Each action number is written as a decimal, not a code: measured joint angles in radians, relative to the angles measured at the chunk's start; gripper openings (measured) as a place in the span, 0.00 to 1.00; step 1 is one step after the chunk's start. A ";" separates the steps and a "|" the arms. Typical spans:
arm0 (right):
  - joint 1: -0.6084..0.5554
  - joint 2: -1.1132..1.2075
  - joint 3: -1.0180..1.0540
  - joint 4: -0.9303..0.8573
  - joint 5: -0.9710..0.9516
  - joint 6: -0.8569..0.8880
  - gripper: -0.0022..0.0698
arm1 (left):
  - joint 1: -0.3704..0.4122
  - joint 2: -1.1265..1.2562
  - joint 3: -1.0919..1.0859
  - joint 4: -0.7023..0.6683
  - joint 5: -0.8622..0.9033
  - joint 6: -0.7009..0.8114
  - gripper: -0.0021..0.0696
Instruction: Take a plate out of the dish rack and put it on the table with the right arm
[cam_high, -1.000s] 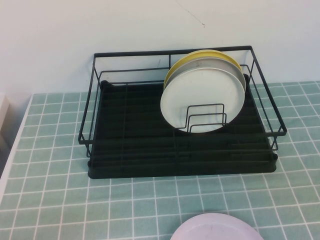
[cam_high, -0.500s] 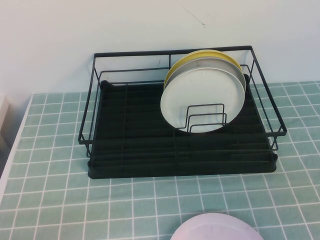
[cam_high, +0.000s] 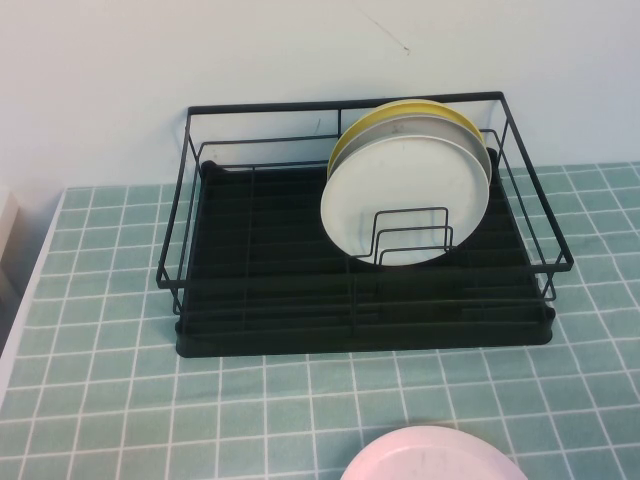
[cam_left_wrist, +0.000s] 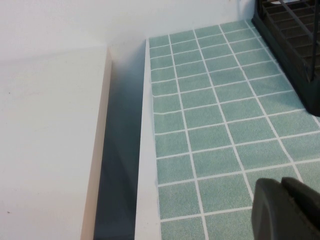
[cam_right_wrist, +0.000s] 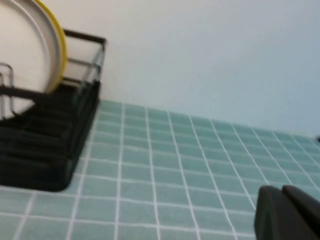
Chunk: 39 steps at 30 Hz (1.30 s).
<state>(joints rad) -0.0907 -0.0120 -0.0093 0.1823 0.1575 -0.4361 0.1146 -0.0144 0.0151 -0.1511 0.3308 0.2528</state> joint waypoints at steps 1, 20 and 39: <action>-0.033 0.000 0.020 -0.022 0.000 0.017 0.03 | 0.000 0.000 0.000 0.000 0.000 0.000 0.02; 0.045 0.000 0.035 -0.171 0.169 0.232 0.03 | 0.000 0.000 0.000 0.000 0.000 0.000 0.02; 0.046 0.000 0.035 -0.171 0.169 0.232 0.03 | 0.000 0.000 0.000 0.000 0.002 0.000 0.02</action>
<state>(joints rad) -0.0448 -0.0117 0.0255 0.0112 0.3265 -0.2043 0.1146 -0.0144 0.0151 -0.1511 0.3325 0.2528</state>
